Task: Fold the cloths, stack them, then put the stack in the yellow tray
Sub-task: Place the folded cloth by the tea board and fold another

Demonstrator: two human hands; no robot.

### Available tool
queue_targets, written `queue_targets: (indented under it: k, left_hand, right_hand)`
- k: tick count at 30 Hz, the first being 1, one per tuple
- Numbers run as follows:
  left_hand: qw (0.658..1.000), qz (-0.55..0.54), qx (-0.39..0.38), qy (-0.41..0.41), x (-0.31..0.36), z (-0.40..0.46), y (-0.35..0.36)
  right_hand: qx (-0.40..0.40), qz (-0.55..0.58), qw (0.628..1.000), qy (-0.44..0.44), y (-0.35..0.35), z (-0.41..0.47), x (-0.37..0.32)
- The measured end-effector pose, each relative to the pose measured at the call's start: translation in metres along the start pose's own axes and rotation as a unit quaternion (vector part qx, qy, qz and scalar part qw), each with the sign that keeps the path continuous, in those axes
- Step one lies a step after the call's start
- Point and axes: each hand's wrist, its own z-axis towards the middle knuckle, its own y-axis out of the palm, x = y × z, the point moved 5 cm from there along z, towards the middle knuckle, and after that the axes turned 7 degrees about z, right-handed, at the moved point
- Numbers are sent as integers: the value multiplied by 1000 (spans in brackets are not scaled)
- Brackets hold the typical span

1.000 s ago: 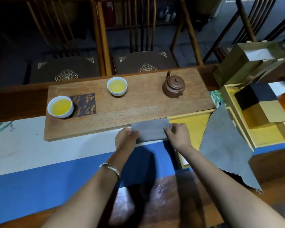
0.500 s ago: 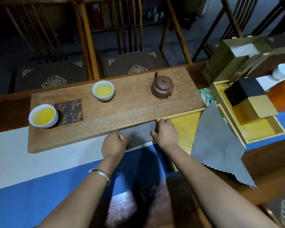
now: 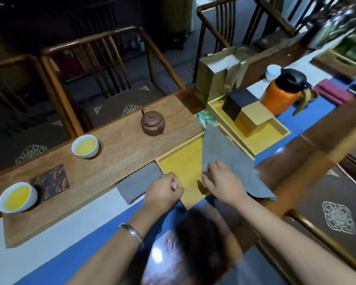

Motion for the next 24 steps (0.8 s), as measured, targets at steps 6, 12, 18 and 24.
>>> queue_targets:
  k: [6,12,18,24]
  left_hand:
    - [995,24,-45,80,70,12,47]
    - [984,60,-74,150,113,25,83]
    - [976,133,-75,155,116,38,103]
    - [960,209,-36,183,113,47,112]
  right_hand:
    - [35,-40,997,60,-39,-57,72]
    - [8,-56,992,115,-39,-91,127]
    - [-12,-32,990,139,-19,-94,152]
    - [23,-76,990,121,-9,-81,149]
